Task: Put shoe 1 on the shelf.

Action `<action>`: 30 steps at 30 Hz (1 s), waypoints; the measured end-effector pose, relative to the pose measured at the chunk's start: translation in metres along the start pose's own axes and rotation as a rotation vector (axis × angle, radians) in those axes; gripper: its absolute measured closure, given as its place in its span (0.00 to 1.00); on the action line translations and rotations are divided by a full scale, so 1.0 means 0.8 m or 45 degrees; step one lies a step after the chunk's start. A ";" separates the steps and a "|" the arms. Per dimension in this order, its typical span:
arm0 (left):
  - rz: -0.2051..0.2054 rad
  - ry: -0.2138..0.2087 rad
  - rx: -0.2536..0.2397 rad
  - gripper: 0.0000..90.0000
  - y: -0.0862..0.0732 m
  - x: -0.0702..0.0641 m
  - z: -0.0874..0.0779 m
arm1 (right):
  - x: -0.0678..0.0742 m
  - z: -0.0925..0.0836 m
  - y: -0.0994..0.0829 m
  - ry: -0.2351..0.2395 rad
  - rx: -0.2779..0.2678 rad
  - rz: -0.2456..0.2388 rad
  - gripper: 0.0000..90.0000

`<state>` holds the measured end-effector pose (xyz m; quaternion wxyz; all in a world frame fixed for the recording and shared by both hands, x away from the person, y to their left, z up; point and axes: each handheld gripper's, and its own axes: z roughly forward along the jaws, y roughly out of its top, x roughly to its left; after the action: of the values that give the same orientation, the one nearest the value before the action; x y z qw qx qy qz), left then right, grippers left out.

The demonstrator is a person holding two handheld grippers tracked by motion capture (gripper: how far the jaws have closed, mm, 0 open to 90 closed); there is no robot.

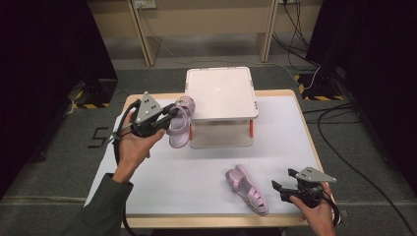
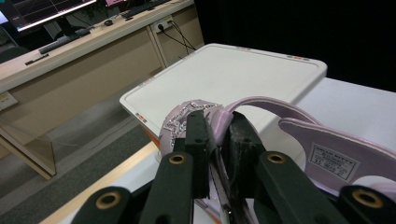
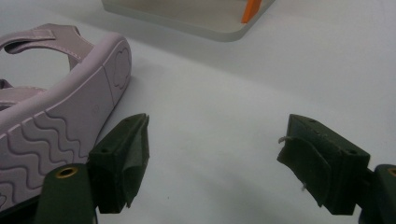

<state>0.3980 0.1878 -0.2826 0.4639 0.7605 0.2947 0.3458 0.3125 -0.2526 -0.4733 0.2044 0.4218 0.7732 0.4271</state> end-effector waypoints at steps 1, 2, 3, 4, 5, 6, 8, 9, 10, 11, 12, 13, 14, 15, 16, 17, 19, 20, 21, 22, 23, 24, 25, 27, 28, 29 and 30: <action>0.000 0.006 0.001 0.89 0.003 0.002 0.007 | 0.000 0.000 0.000 0.005 0.002 0.001 0.26; 0.000 0.006 0.001 0.89 0.003 0.002 0.007 | 0.000 0.000 0.000 0.005 0.002 0.001 0.26; -0.002 0.010 -0.001 0.89 0.006 0.003 0.014 | 0.000 0.000 0.000 0.004 0.002 -0.001 0.26; 0.007 0.018 0.002 0.89 0.012 0.007 0.029 | 0.000 0.001 0.000 0.005 0.001 0.004 0.26; 0.007 0.018 0.002 0.89 0.012 0.007 0.029 | 0.000 0.001 0.000 0.005 0.001 0.004 0.26; 0.002 0.016 0.002 0.89 0.015 0.008 0.036 | 0.000 0.001 0.000 0.007 0.002 0.007 0.26; 0.004 0.018 0.002 0.89 0.021 0.011 0.051 | 0.000 0.001 0.000 0.011 -0.001 0.004 0.26; 0.010 0.010 0.001 0.89 0.023 0.012 0.059 | 0.000 0.001 0.000 0.009 0.003 0.004 0.26; 0.013 0.011 -0.010 0.89 0.028 0.015 0.074 | -0.001 0.001 0.000 0.011 -0.001 0.008 0.26; 0.012 0.008 -0.013 0.90 0.030 0.016 0.081 | -0.001 0.001 0.000 0.013 -0.001 0.006 0.26; 0.023 0.008 -0.016 0.90 0.032 0.017 0.088 | 0.000 0.001 0.000 0.015 0.000 0.004 0.26; 0.035 0.012 -0.019 0.90 0.035 0.018 0.095 | 0.000 0.001 0.000 0.018 -0.002 0.006 0.26; 0.035 0.012 -0.019 0.90 0.035 0.018 0.095 | 0.000 0.001 0.000 0.018 -0.002 0.006 0.26; 0.047 0.018 -0.021 0.90 0.036 0.018 0.101 | 0.000 0.001 0.000 0.020 -0.003 0.008 0.26; 0.054 0.022 -0.017 0.90 0.038 0.019 0.107 | 0.000 0.001 0.000 0.016 0.002 0.010 0.26; 0.061 0.026 -0.015 0.90 0.039 0.018 0.113 | 0.000 0.001 0.000 0.016 0.002 0.010 0.26; 0.084 0.032 -0.005 0.90 0.041 0.017 0.124 | -0.001 0.001 0.000 0.020 0.001 0.011 0.26; 0.090 0.040 0.003 0.90 0.042 0.017 0.135 | -0.001 0.001 0.000 0.020 -0.003 0.008 0.26; 0.090 0.040 0.003 0.90 0.042 0.017 0.135 | -0.001 0.001 0.000 0.020 -0.003 0.008 0.26; 0.088 0.042 0.005 0.90 0.042 0.018 0.140 | -0.001 0.001 0.000 0.022 -0.003 0.010 0.26; 0.082 0.049 0.010 0.90 0.040 0.019 0.149 | -0.001 0.001 0.000 0.027 -0.005 0.007 0.26; 0.082 0.049 0.010 0.90 0.040 0.019 0.149 | -0.001 0.001 0.000 0.027 -0.005 0.007 0.26; 0.078 0.053 0.008 0.90 0.039 0.020 0.153 | 0.000 0.001 0.000 0.026 -0.005 0.007 0.26; 0.095 0.068 0.022 0.89 0.035 0.024 0.165 | 0.000 0.001 0.000 0.027 -0.005 0.006 0.26; 0.095 0.074 0.030 0.89 0.034 0.025 0.168 | -0.001 0.001 0.000 0.028 -0.005 0.001 0.26; 0.095 0.074 0.030 0.89 0.034 0.025 0.168 | -0.001 0.001 0.000 0.028 -0.005 0.001 0.26; 0.092 0.080 0.029 0.89 0.032 0.027 0.172 | -0.001 0.001 0.000 0.029 -0.005 0.003 0.26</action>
<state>0.5237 0.1252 -0.2989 0.4330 0.7646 0.2853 0.3827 0.3132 -0.2527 -0.4736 0.1960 0.4175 0.7741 0.4335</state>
